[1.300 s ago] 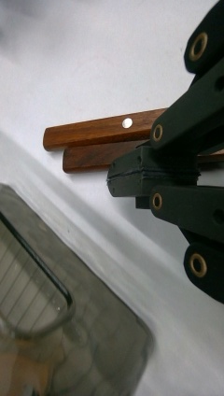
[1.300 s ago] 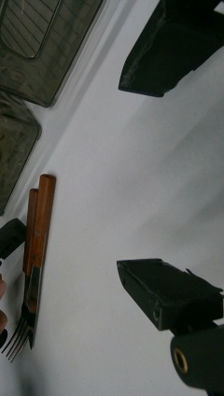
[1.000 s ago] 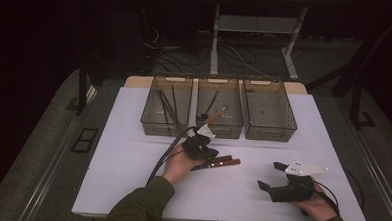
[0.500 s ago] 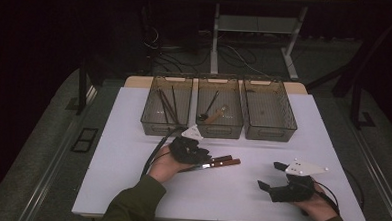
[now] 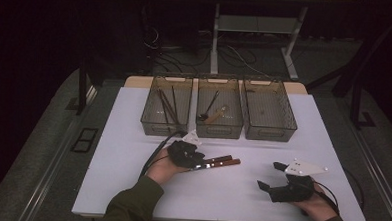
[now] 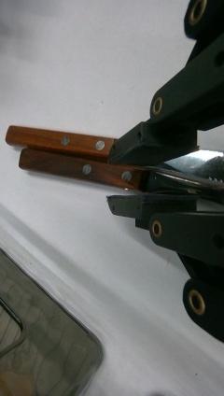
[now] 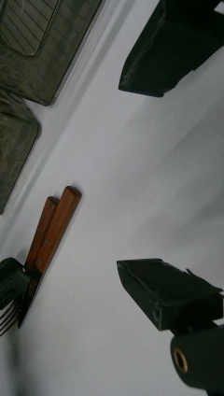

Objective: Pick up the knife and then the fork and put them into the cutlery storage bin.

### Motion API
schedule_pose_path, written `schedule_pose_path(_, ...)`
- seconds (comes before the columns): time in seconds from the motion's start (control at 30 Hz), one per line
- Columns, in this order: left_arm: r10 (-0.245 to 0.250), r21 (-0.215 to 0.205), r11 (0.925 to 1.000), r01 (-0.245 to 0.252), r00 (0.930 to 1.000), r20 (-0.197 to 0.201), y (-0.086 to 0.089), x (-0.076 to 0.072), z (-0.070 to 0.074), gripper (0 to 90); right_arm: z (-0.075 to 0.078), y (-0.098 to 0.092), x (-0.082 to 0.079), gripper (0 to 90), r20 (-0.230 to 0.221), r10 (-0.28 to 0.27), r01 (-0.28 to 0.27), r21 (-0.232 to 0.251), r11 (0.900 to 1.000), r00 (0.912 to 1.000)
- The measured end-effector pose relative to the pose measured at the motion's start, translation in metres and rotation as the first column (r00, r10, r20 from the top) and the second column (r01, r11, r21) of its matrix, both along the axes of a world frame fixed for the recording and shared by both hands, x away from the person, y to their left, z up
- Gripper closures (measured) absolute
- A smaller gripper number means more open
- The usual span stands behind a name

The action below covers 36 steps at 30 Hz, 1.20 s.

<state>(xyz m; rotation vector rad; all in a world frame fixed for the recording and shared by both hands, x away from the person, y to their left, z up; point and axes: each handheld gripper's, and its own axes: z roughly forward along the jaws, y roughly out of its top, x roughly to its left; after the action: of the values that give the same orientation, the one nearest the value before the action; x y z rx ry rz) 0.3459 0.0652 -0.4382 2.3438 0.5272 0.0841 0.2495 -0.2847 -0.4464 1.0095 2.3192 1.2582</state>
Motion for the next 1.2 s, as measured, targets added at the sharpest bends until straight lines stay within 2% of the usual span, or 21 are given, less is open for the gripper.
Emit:
schedule_pose_path(0.07, 0.005, -0.010, 0.9999, -0.005, 1.0000, -0.008, -0.001, 0.000, -0.001, 72.4, 0.000, 0.000, 0.000, 11.7, -0.001, 0.000, 0.000, -0.001, 1.000, 1.0000)
schedule_pose_path(0.27, -0.001, -0.008, 1.0000, 0.001, 1.0000, -0.008, -0.003, 0.002, -0.002, 72.5, 0.000, 0.000, 0.000, 11.7, 0.000, 0.001, -0.001, -0.001, 1.000, 1.0000)
schedule_pose_path(0.3, 0.017, -0.016, 0.9997, -0.017, 0.9997, -0.018, -0.005, 0.001, -0.003, 72.6, 0.000, 0.000, 0.000, 11.7, 0.001, 0.001, -0.001, -0.001, 1.000, 1.0000)
schedule_pose_path(0.33, 0.006, -0.008, 1.0000, -0.006, 1.0000, -0.005, -0.005, 0.003, -0.004, 72.7, 0.000, 0.000, 0.000, 11.7, 0.000, 0.001, -0.001, -0.001, 1.000, 1.0000)
schedule_pose_path(0.43, 0.004, 0.002, 1.0000, -0.004, 1.0000, -0.004, -0.005, 0.005, -0.005, 72.9, 0.000, 0.000, 0.000, 11.7, 0.000, 0.001, -0.001, -0.001, 1.000, 1.0000)
schedule_pose_path(0.53, 0.016, -0.003, 0.9999, -0.016, 0.9996, -0.022, -0.005, 0.005, -0.005, 73.2, 0.000, 0.000, 0.000, 11.7, 0.000, 0.000, 0.000, 0.001, 1.000, 1.0000)
schedule_pose_path(0.7, 0.001, 0.004, 1.0000, -0.001, 1.0000, -0.008, -0.005, 0.007, -0.006, 74.2, 0.000, 0.000, 0.000, 11.7, -0.003, 0.000, 0.000, 0.000, 1.000, 1.0000)
schedule_pose_path(0.77, 0.007, 0.008, 0.9999, -0.007, 0.9998, -0.018, -0.005, 0.006, -0.005, 74.7, 0.000, 0.000, 0.000, 11.7, -0.003, 0.001, -0.001, -0.001, 1.000, 1.0000)
schedule_pose_path(0.8, -0.006, 0.013, 0.9999, 0.006, 1.0000, -0.006, -0.005, 0.008, -0.005, 74.8, 0.000, 0.000, 0.000, 11.7, -0.004, 0.000, 0.000, -0.001, 1.000, 1.0000)
schedule_pose_path(0.9, 0.012, -0.004, 0.9999, -0.012, 0.9993, -0.036, -0.005, 0.009, -0.006, 74.8, 0.000, 0.000, 0.000, 11.7, -0.003, 0.000, 0.000, 0.000, 1.000, 1.0000)
schedule_pose_path(0.97, 0.006, -0.001, 1.0000, -0.007, 0.9992, -0.038, -0.004, 0.011, -0.006, 75.1, 0.000, 0.000, 0.000, 11.7, -0.004, 0.000, 0.000, -0.001, 1.000, 1.0000)
schedule_pose_path(1.03, 0.004, 0.010, 0.9999, -0.004, 0.9994, -0.035, -0.005, 0.010, -0.005, 75.8, 0.000, 0.000, 0.000, 11.7, -0.004, -0.001, 0.001, 0.000, 1.000, 1.0000)
schedule_pose_path(1.07, -0.006, 0.024, 0.9997, 0.006, 0.9998, -0.021, -0.006, 0.010, -0.005, 76.4, 0.000, 0.000, 0.000, 11.7, -0.003, 0.001, -0.001, 0.002, 1.000, 1.0000)
schedule_pose_path(1.2, -0.032, 0.032, 0.9990, 0.032, 0.9995, -0.001, -0.006, 0.010, -0.005, 76.9, 0.000, 0.000, 0.000, 11.7, -0.004, 0.002, -0.002, 0.003, 1.000, 1.0000)
